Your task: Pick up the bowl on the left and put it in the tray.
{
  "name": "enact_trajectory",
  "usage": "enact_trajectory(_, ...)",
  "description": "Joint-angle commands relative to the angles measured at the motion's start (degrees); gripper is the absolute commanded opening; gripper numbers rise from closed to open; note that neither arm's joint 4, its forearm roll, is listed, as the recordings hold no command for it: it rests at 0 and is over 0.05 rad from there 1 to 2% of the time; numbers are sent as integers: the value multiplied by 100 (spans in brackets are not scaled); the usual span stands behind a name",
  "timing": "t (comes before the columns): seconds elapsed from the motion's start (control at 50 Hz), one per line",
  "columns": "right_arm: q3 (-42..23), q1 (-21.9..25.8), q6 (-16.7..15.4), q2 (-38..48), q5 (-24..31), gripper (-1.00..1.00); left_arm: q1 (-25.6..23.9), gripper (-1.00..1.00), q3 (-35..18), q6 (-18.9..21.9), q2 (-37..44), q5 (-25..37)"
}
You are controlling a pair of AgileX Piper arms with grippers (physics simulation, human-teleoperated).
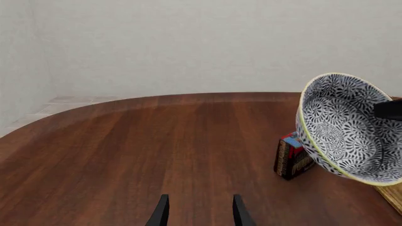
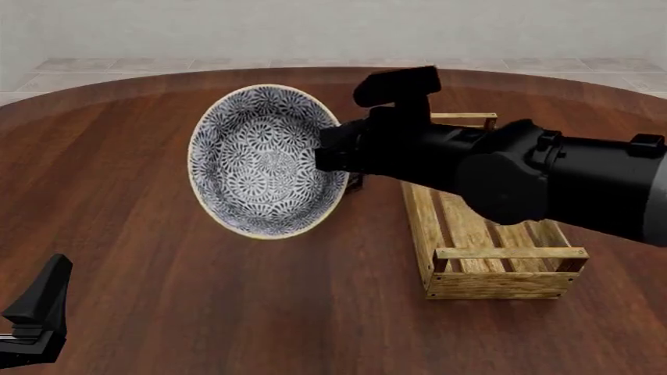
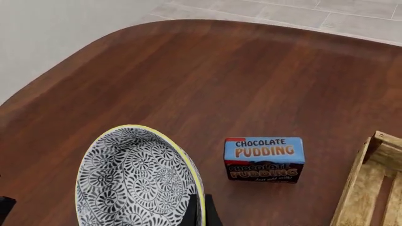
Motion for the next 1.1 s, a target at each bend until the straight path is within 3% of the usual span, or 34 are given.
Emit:
enact_trajectory(0.02, 5, -85, 36, -195, 31, -100, 0, 100, 0, 0, 0, 0)
enact_trajectory(1.1, 263, -611, 205, -941, 176, -100, 0, 100, 0, 0, 0, 0)
